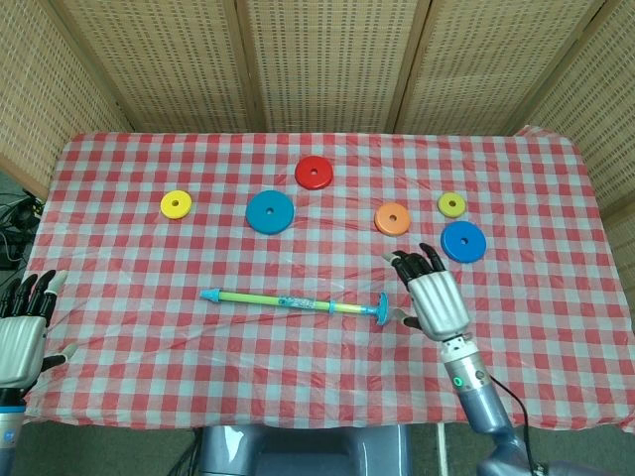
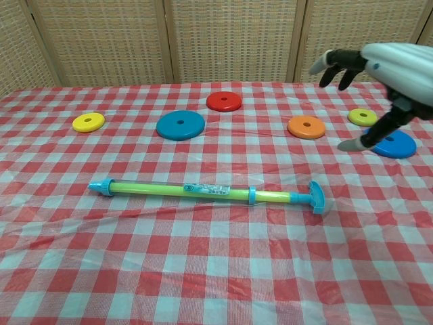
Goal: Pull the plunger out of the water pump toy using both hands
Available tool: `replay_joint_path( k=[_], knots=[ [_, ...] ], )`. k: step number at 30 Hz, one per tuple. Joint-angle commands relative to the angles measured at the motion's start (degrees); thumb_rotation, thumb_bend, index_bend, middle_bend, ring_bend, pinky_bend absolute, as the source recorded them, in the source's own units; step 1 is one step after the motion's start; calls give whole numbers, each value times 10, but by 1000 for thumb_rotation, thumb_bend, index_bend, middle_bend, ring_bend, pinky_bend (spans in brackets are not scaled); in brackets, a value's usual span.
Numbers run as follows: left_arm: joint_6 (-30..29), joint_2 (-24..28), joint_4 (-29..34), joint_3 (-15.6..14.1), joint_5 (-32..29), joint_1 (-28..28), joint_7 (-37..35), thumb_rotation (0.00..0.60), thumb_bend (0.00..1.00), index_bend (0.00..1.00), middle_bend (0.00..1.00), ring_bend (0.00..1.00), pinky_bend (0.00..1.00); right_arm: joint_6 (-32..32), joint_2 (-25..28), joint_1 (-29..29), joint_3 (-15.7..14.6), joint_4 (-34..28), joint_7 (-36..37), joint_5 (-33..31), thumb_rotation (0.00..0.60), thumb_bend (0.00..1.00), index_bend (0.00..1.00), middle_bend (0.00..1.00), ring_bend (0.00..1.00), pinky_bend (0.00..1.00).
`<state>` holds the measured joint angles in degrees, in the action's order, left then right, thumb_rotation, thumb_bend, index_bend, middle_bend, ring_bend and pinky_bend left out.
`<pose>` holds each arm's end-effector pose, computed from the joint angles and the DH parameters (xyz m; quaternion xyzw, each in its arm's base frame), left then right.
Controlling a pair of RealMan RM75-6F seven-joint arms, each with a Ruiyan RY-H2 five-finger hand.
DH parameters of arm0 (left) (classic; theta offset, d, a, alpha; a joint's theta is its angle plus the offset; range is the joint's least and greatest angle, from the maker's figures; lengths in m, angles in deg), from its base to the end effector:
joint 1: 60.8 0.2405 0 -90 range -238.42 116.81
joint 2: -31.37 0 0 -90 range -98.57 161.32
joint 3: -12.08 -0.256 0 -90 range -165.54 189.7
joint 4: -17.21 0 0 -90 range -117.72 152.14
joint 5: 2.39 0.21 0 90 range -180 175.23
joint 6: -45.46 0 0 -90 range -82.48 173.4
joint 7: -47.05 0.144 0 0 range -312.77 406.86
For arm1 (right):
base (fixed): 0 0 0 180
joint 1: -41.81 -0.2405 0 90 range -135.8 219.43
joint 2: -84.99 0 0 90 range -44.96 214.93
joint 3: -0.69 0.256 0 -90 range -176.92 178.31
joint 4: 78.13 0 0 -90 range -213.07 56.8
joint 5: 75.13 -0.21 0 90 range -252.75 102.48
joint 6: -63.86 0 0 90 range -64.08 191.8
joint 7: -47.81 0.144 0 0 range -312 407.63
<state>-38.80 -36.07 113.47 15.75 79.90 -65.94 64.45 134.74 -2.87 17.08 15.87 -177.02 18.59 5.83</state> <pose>-0.2989 0.1836 0.1375 -0.6144 -0.3501 -0.3236 0.6287 -0.1402 -0.2816 0.0363 0.6665 -0.3146 0.4718 0.4839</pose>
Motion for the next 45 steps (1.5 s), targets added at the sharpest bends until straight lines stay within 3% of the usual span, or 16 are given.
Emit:
replay_joint_path(
  k=[1, 4, 12, 24, 45],
  knots=[
    [6, -1, -5, 2, -7, -3, -5, 600, 65, 0, 0, 0, 0, -19, -76, -49, 32, -6, -95, -82, 600, 136, 281, 644, 646, 426],
    [11, -2, -10, 3, -14, -5, -9, 600, 66, 0, 0, 0, 0, -9, -110, -60, 34, 2, -125, -121, 600, 150, 358, 842, 832, 560],
    [24, -3, -16, 5, -32, -9, -11, 600, 66, 0, 0, 0, 0, -20, -160, -90, 34, 48, -148, -194, 600, 279, 432, 988, 952, 644],
    [26, 0, -15, 1, -29, -12, -20, 600, 66, 0, 0, 0, 0, -33, -190, -110, 16, 115, -136, -239, 600, 487, 472, 1000, 975, 655],
    [23, 0, -12, -2, -29, -14, -14, 600, 66, 0, 0, 0, 0, -57, -185, -114, -7, 166, -117, -298, 600, 493, 459, 1000, 975, 655]
  ],
)
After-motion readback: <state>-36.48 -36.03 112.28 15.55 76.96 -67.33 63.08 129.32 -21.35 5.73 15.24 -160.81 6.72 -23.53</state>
